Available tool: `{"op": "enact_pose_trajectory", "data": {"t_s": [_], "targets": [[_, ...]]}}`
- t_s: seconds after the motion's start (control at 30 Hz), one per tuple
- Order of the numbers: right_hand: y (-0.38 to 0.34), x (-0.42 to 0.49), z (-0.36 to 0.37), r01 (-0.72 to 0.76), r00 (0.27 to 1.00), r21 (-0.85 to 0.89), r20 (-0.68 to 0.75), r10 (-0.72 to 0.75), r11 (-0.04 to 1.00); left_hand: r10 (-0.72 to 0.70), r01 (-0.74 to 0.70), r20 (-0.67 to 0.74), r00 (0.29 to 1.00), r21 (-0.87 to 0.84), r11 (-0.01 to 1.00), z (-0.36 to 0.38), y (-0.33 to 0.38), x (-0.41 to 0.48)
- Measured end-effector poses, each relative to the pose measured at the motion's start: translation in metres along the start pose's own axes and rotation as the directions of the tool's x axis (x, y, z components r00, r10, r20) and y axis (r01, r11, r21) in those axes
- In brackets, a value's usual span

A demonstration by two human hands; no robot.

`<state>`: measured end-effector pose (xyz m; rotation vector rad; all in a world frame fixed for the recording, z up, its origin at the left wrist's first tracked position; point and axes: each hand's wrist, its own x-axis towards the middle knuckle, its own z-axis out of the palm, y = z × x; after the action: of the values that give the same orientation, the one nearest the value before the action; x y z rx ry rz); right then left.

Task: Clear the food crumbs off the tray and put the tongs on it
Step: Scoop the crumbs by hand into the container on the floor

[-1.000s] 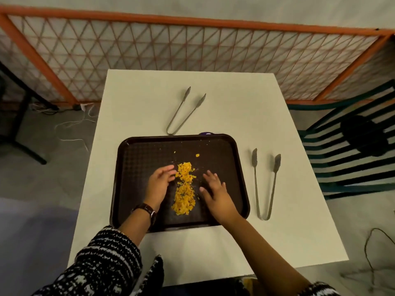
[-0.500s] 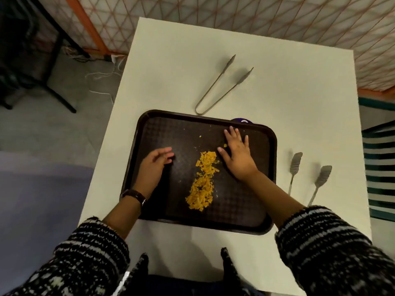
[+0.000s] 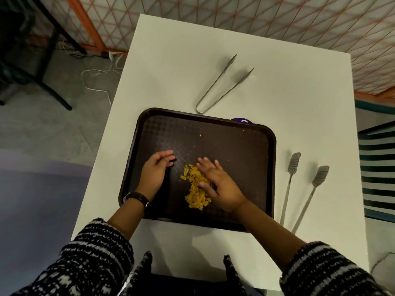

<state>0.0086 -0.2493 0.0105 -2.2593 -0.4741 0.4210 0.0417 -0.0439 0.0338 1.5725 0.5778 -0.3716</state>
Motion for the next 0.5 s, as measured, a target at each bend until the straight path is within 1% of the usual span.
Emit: {"op": "enact_pose_trajectory", "data": {"t_s": [0.07,0.13,0.23,0.4,0.5], "targets": [[-0.001,-0.016,0.000,-0.067,0.998,-0.112,-0.020,0.065,0.991,0.008,-0.008,0.028,1.000,0.017,1.000,0.003,-0.001,-0.004],[-0.001,-0.033,0.005,-0.127,0.991,-0.235,0.018,0.135,0.964,0.010,-0.010,0.037,0.999,0.011,1.000,0.005,-0.004,-0.007],[-0.001,-0.046,0.020,-0.132,0.984,-0.382,0.062,0.168,0.914,0.011,-0.011,0.038,0.999,0.001,1.000,0.007,-0.007,-0.011],[-0.005,-0.028,0.036,-0.127,0.987,-0.475,0.029,0.160,0.871,0.019,-0.019,0.036,0.999,0.009,1.000,-0.002,-0.011,-0.017],[-0.003,-0.011,0.036,-0.154,0.987,-0.525,-0.035,0.160,0.837,0.032,-0.034,0.050,0.998,0.034,0.999,-0.008,-0.014,-0.021]]}}
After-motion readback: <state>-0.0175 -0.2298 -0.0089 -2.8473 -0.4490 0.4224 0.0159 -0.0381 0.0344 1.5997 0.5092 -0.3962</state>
